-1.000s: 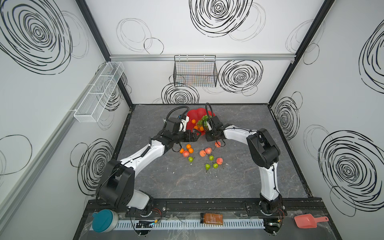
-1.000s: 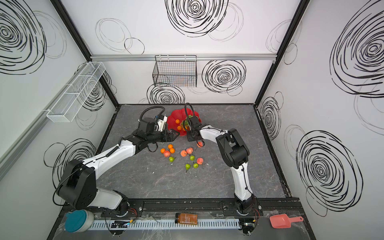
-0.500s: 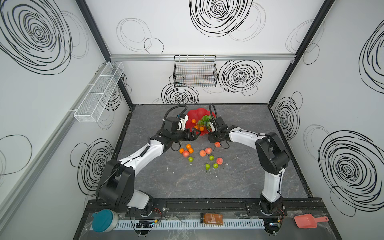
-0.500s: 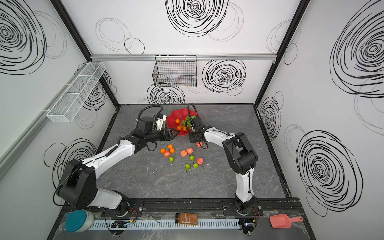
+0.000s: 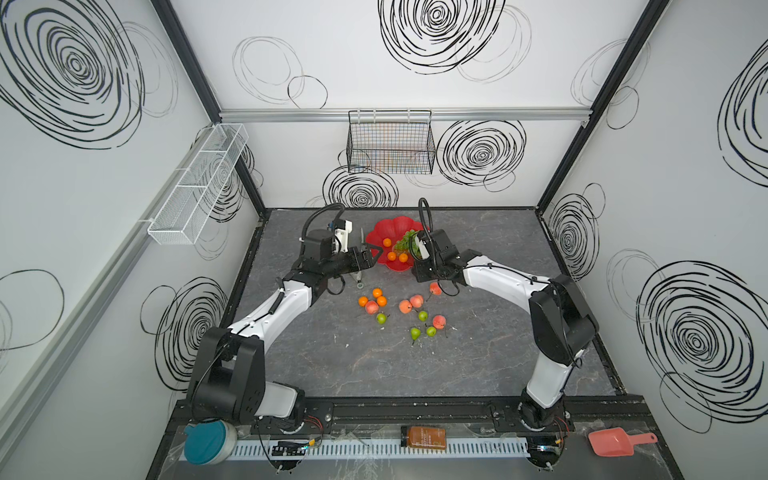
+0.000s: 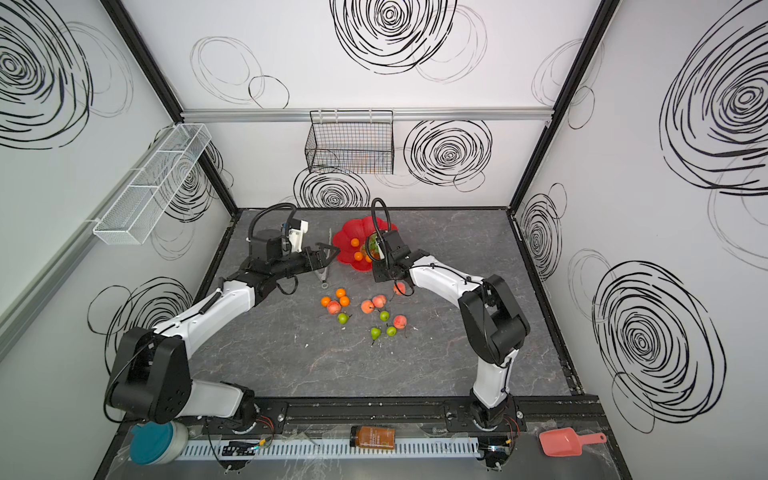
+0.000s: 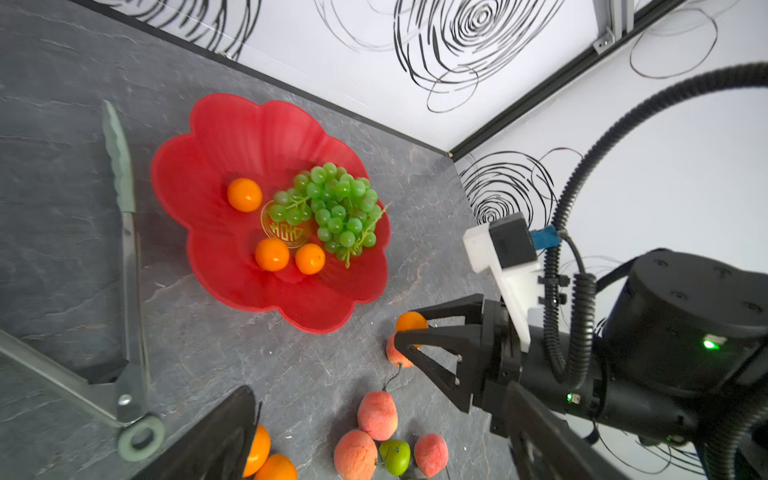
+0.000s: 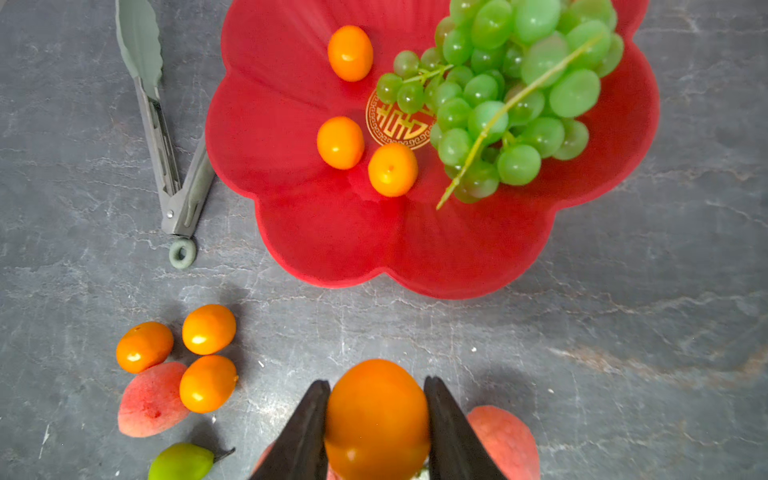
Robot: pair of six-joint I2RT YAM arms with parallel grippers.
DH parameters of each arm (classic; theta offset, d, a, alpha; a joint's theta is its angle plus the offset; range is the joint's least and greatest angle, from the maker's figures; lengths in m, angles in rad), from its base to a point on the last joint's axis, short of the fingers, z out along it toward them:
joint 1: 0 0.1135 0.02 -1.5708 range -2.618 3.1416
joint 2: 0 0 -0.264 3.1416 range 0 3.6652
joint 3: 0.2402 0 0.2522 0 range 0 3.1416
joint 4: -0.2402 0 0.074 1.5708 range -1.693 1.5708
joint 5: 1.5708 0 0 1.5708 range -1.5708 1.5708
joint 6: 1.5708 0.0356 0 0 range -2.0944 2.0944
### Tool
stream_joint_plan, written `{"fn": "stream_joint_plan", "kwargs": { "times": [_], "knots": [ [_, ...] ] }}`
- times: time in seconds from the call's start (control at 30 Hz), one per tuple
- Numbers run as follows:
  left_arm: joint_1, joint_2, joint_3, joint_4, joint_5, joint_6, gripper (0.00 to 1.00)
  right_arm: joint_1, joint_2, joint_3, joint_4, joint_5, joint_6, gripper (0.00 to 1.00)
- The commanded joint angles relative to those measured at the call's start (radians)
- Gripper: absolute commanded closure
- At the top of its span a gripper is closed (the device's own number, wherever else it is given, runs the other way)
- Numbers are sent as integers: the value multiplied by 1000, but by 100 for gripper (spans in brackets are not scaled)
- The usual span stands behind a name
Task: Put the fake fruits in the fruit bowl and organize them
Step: 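Lift and carry the tomato over the red bowl with the right gripper, then lower the tomato into the bowl and open the right gripper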
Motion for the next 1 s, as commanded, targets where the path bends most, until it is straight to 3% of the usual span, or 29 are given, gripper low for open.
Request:
{"fn": "stream_joint_plan", "kwargs": {
  "times": [0.0,0.47,0.97],
  "knots": [
    [35,-2,-13,81,44,-37,4,4,65,94,-33,19,2,62],
    [133,52,-40,167,111,-131,4,4,370,432,-134,-3,-26,62],
    [130,80,-31,131,104,-126,4,1,469,525,-161,-37,-24,57]
  ]
}}
